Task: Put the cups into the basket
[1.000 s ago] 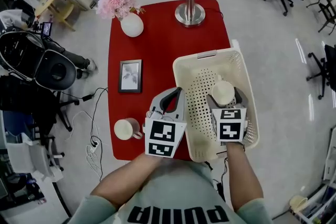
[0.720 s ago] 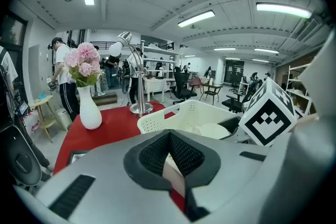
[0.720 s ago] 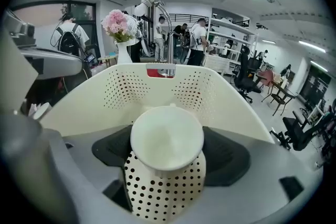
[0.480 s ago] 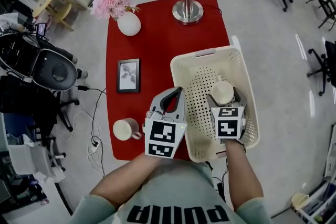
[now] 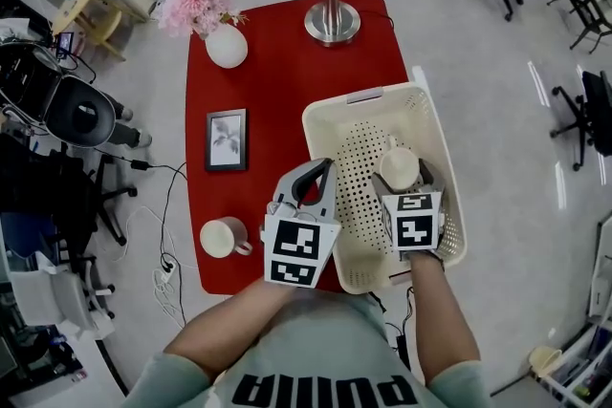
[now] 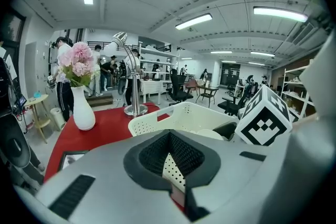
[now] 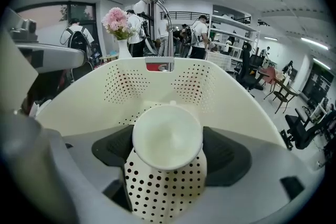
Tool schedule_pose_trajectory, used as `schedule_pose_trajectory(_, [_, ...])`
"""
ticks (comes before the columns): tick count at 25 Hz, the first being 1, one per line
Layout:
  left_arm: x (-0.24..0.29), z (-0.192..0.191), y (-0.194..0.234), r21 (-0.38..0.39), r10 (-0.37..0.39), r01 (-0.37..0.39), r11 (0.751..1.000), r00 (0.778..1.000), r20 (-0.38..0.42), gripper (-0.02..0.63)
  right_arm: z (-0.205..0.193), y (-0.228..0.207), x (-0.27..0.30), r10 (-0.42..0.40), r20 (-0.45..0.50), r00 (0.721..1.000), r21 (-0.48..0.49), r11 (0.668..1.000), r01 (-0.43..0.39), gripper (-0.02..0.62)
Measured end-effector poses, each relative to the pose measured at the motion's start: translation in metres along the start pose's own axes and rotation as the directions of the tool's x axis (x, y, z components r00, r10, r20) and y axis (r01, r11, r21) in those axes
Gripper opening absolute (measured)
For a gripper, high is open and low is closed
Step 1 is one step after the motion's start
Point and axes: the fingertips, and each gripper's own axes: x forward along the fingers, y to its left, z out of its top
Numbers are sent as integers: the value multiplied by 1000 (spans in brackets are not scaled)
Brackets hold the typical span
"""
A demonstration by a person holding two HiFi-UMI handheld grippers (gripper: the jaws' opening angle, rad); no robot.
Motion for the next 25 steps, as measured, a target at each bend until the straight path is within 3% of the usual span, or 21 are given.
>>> schedule_pose_trajectory(12, [-17, 8, -3, 3, -9, 9, 1000, 999, 40, 6, 27, 15, -46, -19, 101, 995, 7, 1000, 18, 382])
schedule_pose_trajectory(21, [-46, 1, 10, -8, 15, -14, 1000, 998, 60, 6, 40, 58, -79, 4, 182, 983, -29, 1000, 1, 378])
schedule_pose_trajectory(23, [-55, -2, 14, -11, 28, -27, 1000, 998, 64, 6, 42, 70, -86, 7, 199, 980, -42, 999, 1, 349])
schedule_pose_trajectory(25, [-63, -4, 19, -19, 42, -41, 999, 997, 69, 6, 47, 82, -95, 14, 220, 975, -50, 999, -3, 264])
